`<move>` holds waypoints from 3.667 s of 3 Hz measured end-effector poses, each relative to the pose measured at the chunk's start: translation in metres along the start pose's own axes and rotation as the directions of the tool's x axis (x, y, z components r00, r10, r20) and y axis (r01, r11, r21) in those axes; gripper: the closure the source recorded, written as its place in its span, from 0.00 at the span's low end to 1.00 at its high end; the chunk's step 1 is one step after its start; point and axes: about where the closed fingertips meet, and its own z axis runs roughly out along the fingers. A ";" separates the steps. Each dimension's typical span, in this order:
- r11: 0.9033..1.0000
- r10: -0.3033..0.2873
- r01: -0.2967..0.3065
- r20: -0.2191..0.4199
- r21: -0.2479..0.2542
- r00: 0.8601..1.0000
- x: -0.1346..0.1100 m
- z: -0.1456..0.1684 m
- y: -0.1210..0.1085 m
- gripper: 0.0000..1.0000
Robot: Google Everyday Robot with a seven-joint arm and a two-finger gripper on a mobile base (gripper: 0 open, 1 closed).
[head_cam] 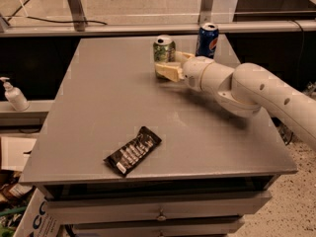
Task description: Move green can near pepsi can
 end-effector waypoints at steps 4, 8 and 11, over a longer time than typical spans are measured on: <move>0.955 0.002 -0.001 -0.002 0.297 1.000 0.000 -0.083 -0.094 1.00; 0.917 0.035 -0.035 0.006 0.397 0.999 0.014 -0.096 -0.146 1.00; 0.903 0.070 -0.061 -0.007 0.426 0.997 0.026 -0.095 -0.153 0.35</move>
Offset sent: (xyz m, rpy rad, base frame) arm 0.0176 -0.1241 0.0258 0.0132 -0.0676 -0.2975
